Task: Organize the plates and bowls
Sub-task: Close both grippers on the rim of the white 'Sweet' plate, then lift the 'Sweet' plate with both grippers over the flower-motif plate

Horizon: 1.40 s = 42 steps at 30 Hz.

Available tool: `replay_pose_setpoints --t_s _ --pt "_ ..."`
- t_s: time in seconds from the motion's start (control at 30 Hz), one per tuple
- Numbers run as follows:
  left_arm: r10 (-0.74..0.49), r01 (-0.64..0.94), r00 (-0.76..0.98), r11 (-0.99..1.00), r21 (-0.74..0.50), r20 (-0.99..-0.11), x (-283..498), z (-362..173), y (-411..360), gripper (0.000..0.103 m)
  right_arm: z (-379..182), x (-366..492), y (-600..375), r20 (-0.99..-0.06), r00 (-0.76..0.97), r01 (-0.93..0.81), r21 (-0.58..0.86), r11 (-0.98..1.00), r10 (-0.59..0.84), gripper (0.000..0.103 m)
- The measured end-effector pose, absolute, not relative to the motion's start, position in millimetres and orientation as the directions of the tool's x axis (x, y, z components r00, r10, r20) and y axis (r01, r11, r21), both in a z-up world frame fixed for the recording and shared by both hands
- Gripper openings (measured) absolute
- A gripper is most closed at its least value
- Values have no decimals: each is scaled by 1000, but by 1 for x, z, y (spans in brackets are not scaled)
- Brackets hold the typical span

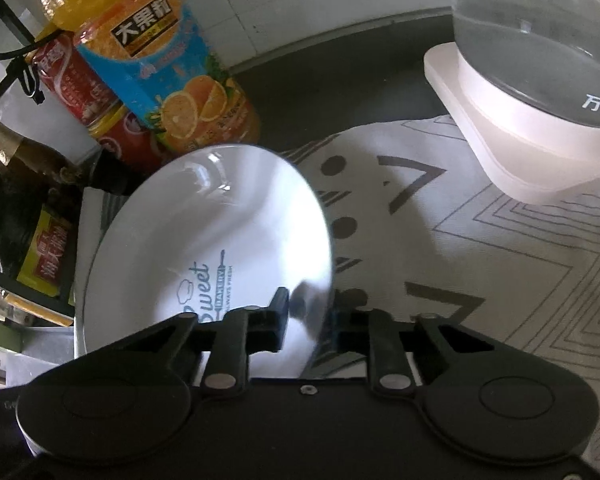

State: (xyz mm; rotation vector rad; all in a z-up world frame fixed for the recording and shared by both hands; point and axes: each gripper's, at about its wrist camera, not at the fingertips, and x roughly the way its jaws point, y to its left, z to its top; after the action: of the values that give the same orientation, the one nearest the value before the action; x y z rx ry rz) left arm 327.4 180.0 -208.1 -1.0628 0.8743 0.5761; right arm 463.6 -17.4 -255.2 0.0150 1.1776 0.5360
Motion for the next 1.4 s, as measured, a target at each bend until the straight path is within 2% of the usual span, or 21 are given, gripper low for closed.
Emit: replay_pose_setpoints --t_s 0.3,0.77,1.4 --pt "14 -733 581 444 -515 -814 326 -192 178 11 -238 460 -28 -835 294 -399 335 853 465 9" --pt "15 -700 595 501 -509 -804 296 -172 157 12 -216 436 -46 -813 336 -393 338 855 476 9" --pt "21 -661 619 555 -506 -785 215 -141 136 12 -185 345 -68 -790 384 -410 319 855 478 10"
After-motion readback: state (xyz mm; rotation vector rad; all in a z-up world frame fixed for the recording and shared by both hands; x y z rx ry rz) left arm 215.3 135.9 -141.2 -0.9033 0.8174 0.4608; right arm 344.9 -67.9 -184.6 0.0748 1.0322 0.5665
